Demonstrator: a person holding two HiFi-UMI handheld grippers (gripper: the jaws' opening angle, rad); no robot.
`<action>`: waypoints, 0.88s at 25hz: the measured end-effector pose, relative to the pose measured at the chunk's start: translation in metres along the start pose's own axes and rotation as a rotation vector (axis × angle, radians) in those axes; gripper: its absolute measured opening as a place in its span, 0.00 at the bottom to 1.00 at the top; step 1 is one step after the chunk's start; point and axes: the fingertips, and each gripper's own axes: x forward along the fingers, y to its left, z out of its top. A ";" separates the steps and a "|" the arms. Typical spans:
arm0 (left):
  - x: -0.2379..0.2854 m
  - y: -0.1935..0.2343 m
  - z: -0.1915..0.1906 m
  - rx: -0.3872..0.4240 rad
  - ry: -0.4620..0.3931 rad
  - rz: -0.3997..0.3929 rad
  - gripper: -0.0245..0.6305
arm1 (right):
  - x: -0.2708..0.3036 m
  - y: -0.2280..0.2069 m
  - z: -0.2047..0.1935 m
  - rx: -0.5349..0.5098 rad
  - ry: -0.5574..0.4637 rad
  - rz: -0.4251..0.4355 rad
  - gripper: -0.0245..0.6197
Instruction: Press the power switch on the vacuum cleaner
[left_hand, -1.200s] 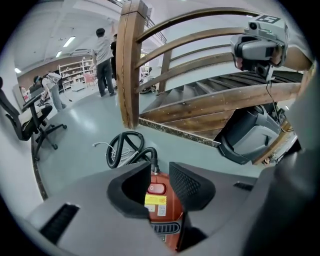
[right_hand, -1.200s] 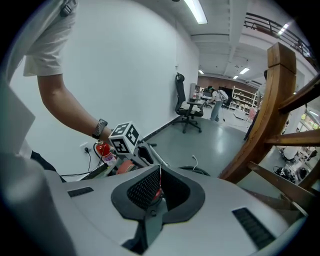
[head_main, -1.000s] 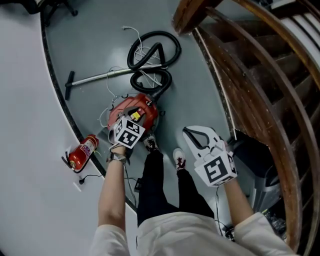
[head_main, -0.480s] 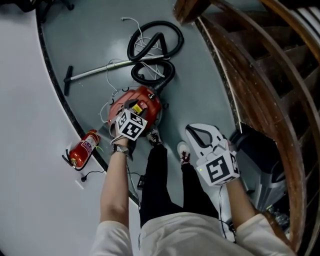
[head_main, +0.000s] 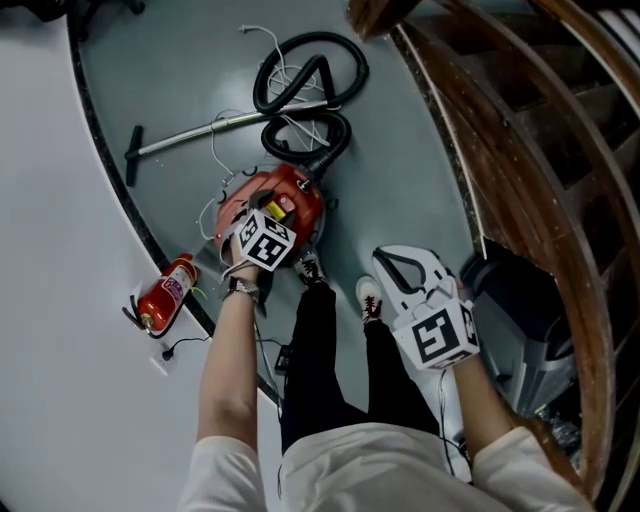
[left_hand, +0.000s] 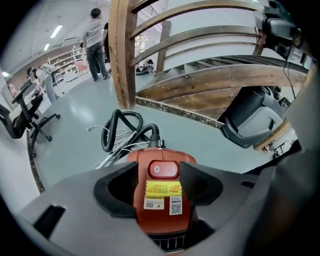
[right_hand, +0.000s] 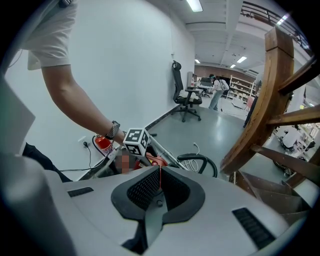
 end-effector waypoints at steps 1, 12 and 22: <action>0.002 0.000 0.000 -0.004 0.006 -0.003 0.41 | 0.000 0.000 -0.001 0.000 0.003 0.000 0.08; 0.011 0.009 -0.004 -0.024 0.063 0.059 0.43 | 0.001 -0.004 -0.016 0.022 0.024 0.001 0.08; 0.012 0.009 -0.004 -0.018 0.067 0.070 0.44 | -0.001 -0.007 -0.026 0.046 0.034 -0.009 0.08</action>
